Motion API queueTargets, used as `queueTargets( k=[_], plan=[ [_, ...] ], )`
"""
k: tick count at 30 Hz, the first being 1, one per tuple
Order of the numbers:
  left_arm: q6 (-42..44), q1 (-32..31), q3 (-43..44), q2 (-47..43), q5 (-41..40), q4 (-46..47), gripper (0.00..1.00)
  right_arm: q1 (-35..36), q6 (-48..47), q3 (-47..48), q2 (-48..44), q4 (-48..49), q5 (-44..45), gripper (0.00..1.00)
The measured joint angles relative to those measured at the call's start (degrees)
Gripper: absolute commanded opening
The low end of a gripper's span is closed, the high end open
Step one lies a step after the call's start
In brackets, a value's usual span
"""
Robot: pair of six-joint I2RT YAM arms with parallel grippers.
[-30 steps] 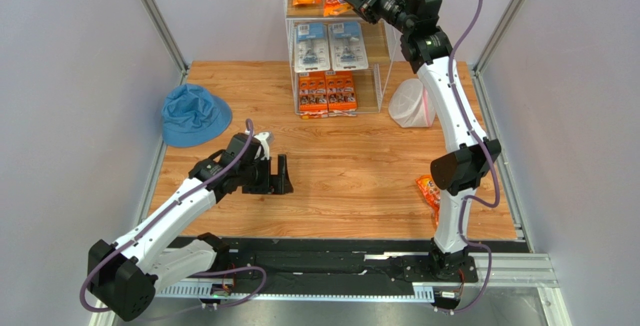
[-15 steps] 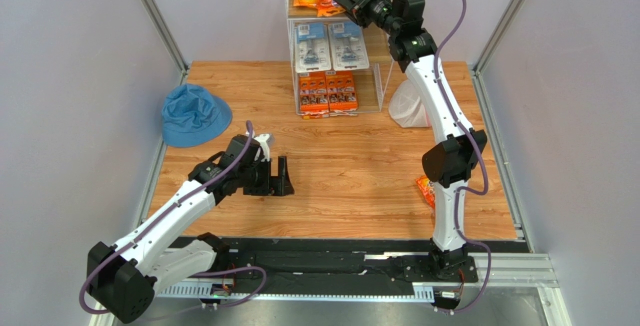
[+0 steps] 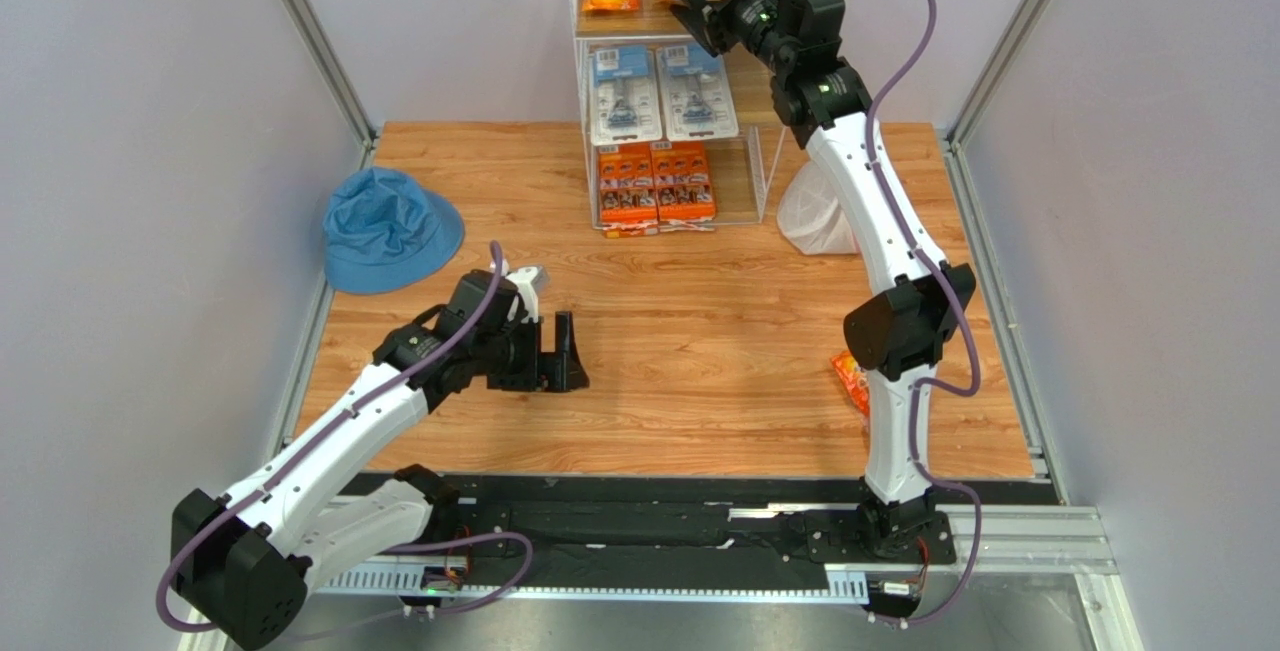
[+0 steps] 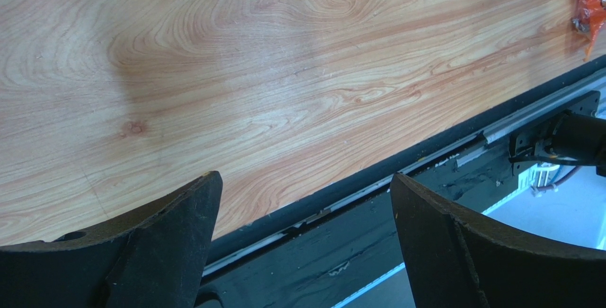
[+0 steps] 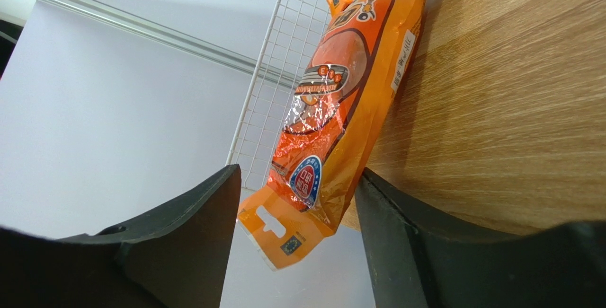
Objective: Place and organize the shaving razors onto the shelf
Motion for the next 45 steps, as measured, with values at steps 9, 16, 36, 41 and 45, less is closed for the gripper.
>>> queueTargets(
  k=[9,16,36,41,45],
  plan=[
    [0.0,0.0,-0.2,-0.4,0.5,0.2,0.96,1.2,-1.3,-8.1,-6.3,-0.3,3.3,0.78],
    [0.0,0.0,-0.5,-0.5,0.9,0.7,0.96,1.4,-2.6,-14.0,-11.9,-2.3,4.8,0.79],
    [0.0,0.0,-0.9,-0.5,1.8,1.8,0.95,1.4,-2.8,-16.6,-12.9,-3.2,4.5,0.28],
    [0.0,0.0,-1.4,-0.5,1.9,2.2,0.95,1.4,-2.5,-7.6,-8.7,-3.1,3.7,0.28],
    [0.0,0.0,-1.5,-0.5,2.0,2.2,0.94,1.3,-1.5,0.7,-3.3,-3.0,2.4,0.28]
  ],
)
